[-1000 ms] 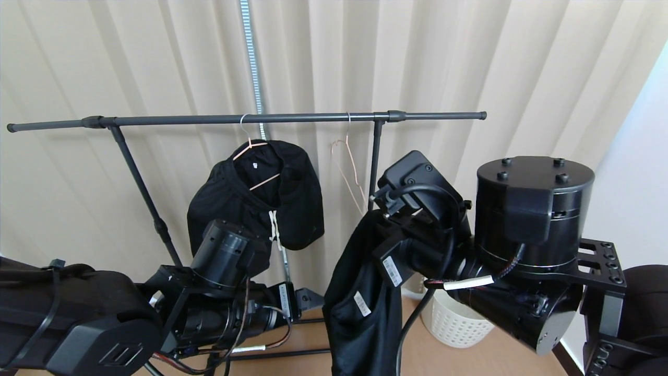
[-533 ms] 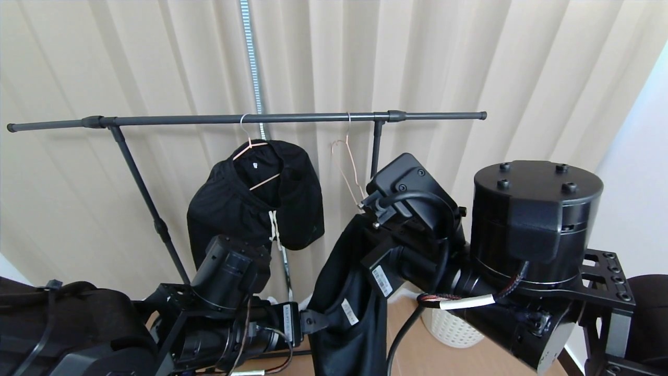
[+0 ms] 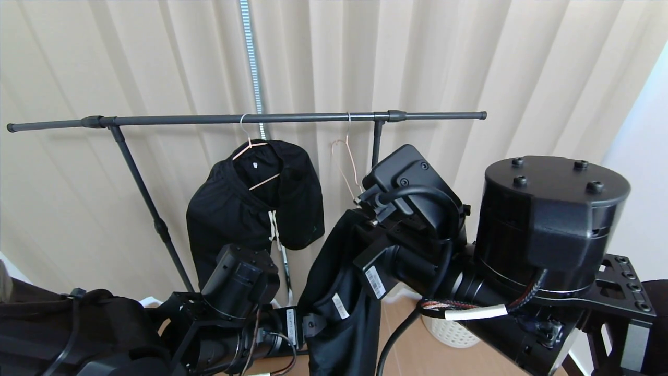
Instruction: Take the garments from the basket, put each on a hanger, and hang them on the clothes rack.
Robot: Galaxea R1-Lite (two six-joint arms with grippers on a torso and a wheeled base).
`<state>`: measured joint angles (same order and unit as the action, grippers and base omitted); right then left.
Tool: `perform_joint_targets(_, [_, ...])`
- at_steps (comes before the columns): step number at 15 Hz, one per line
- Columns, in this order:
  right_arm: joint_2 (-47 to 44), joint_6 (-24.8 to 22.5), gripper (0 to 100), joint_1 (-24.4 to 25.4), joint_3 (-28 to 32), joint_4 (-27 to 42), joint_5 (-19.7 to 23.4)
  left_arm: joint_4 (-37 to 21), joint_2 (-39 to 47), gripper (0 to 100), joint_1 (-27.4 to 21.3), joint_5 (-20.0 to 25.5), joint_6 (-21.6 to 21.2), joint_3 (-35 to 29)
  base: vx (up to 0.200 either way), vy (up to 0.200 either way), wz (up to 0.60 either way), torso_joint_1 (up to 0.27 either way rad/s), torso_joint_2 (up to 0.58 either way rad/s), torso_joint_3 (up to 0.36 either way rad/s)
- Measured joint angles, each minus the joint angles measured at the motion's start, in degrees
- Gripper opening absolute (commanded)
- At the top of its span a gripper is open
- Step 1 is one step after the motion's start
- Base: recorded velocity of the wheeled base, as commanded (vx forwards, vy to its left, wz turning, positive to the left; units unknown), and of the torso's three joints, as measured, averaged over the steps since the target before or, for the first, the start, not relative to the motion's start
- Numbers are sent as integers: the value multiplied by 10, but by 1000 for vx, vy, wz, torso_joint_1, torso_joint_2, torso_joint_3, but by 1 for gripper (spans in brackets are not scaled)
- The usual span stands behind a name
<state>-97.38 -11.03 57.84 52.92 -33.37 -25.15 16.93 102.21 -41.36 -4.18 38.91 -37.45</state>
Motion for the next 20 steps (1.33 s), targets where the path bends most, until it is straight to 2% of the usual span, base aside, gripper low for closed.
perform_joint_targets(4, [10,1,0,-2,-4,1,-1,1,12,100,-5,-3,0,1,0,0,0,0,0,0])
perform_joint_targets(5, [15,1,0,-3,-6,1,-1,0,12,0,-6,-3,0,2,0,0,0,0,0,0])
perform_joint_targets(10, [35,1,0,-17,-21,1,2,1,16,0,-5,-5,-1,2,0,0,0,0,0,0])
perform_joint_targets(13, [39,0,0,-52,-27,6,-2,1,9,0,-1,-21,-4,3,0,0,0,0,0,0])
perform_joint_targets(16, [39,-1,0,-107,-34,48,-30,-4,-31,0,8,-35,-37,3,0,0,0,0,0,0])
perform_joint_targets(18, [38,-1,0,-129,-45,92,-51,-19,-62,0,29,-38,-91,-12,0,0,0,0,0,0])
perform_joint_targets(20, [37,0,0,-138,-55,105,-54,-83,-77,0,44,-42,-115,-58,0,0,0,0,0,0])
